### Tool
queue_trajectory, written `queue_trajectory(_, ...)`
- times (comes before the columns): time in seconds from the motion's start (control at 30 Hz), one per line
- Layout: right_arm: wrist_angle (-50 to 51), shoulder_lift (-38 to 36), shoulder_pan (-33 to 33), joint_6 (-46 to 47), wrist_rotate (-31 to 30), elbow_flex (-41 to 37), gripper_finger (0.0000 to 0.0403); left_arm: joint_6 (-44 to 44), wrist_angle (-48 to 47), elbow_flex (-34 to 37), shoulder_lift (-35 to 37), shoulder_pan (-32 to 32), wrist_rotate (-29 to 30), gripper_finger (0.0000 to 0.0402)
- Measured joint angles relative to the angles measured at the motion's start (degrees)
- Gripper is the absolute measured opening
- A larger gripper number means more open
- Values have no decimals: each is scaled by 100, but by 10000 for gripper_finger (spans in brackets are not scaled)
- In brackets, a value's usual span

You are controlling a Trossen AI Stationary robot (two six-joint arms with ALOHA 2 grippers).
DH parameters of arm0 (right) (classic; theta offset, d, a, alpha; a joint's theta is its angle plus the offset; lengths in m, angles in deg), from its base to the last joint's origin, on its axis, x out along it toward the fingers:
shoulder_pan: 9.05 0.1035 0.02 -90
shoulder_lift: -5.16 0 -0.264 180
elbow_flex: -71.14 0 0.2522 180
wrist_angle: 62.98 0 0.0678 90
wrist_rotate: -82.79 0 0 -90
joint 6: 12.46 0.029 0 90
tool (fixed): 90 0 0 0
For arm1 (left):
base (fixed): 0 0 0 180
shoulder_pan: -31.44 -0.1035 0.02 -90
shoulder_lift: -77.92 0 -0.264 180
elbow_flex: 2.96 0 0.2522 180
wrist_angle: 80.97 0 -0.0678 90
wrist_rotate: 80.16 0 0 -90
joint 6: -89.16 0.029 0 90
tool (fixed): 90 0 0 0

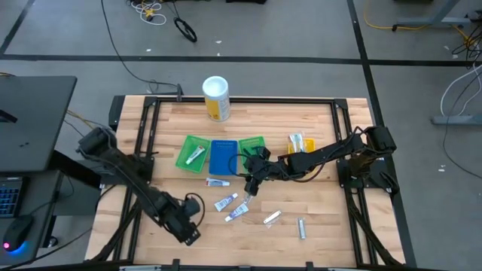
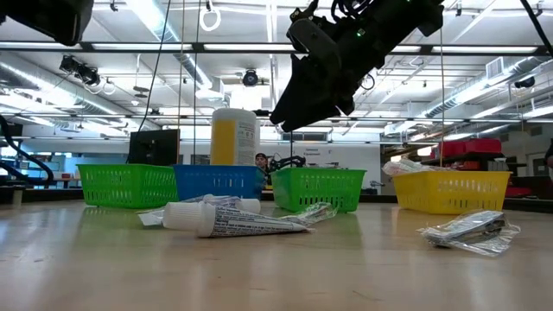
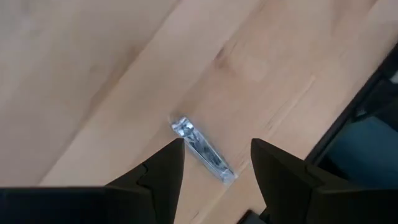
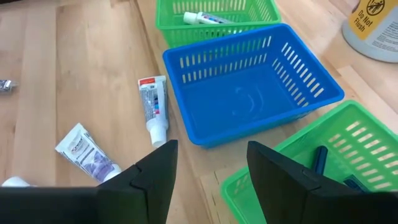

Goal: Pick & Place Travel size toiletries
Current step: Put the silver nail cutter into the blue bin

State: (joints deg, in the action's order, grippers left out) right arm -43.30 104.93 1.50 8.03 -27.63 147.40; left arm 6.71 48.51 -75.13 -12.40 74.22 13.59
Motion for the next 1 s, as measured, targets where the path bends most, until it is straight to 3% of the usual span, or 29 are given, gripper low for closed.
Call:
queue_trajectory(0.27,-9,0,0,0,0,0,204,-946,-223,-389,-649,294,15,194)
queue_trajectory(0.43,-19,0,0,-2,0,0,204,-1493,-283,-322,-652,490,403,194)
queue_trajectory(0.93,-105,0,-11,-193,0,0,204,-1007,-376,-348,-523,528,532,194)
queue_trajectory(1.0,-107,0,-13,-197,0,0,204,-880,-64,-346,-513,526,530,194)
